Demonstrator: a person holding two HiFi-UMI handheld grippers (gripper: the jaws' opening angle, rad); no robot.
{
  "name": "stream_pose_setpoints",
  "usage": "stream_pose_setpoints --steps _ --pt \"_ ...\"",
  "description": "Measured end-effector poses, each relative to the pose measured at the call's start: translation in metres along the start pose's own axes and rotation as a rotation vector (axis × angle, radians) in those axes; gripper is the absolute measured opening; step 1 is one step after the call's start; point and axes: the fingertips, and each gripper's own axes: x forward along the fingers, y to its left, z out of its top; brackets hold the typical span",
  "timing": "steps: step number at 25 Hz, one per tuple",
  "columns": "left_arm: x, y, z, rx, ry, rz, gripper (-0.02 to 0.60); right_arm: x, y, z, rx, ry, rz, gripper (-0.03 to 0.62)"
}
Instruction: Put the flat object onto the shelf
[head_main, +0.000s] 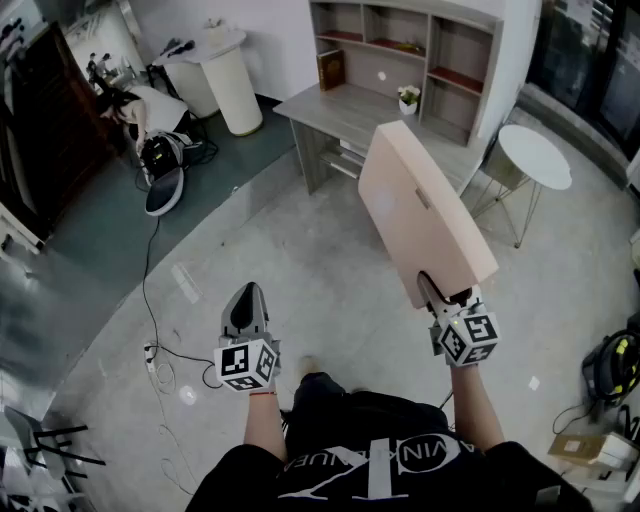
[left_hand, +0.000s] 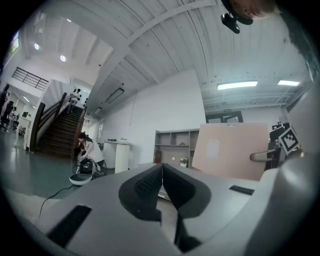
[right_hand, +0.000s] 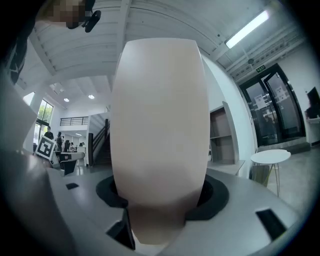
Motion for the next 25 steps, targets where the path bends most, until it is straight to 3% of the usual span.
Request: stream_pose_setpoints --steps 25 --pt "0.043 0.002 -0.008 0.007 0.039 0.014 0.006 0.042 -0.025 -0.008 0.066 -0.013 0.028 0.290"
